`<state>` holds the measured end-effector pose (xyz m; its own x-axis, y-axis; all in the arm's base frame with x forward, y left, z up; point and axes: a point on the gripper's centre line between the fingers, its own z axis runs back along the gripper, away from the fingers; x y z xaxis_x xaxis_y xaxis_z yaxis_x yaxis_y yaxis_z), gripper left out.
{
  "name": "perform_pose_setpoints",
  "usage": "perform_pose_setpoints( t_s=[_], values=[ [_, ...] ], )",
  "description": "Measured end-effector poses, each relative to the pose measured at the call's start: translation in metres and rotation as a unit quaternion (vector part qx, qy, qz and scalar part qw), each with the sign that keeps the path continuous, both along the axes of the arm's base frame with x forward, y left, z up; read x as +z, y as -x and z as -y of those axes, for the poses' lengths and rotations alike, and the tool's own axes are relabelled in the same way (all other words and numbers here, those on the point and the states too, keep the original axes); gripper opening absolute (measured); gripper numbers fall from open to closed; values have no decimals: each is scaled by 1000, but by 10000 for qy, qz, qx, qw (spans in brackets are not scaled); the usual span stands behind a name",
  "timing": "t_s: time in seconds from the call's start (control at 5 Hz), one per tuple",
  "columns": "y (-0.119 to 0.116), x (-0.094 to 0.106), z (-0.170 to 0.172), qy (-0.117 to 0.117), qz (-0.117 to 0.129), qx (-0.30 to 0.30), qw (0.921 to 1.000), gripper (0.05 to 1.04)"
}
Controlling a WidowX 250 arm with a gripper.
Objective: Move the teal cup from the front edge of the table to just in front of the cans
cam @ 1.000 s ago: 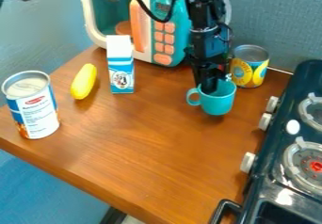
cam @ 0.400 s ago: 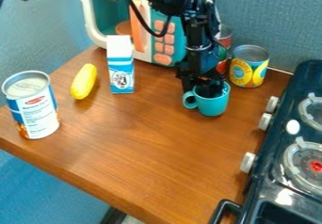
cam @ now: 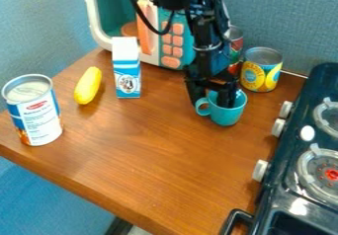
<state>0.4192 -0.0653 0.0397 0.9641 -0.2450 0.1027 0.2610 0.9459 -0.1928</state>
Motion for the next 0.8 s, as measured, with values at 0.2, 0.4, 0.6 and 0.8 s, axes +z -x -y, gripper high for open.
perform_pose_setpoints(
  t_s=[0.2, 0.4, 0.6, 0.8],
  values=[
    [19, 29, -6, 858, 344, 392, 9949, 1004],
    [35, 60, -23, 704, 637, 678, 9932, 1001],
    [60, 81, -38, 196, 659, 903, 9935, 1001],
    [87, 102, -52, -333, 320, 1003, 9939, 1001]
  ],
)
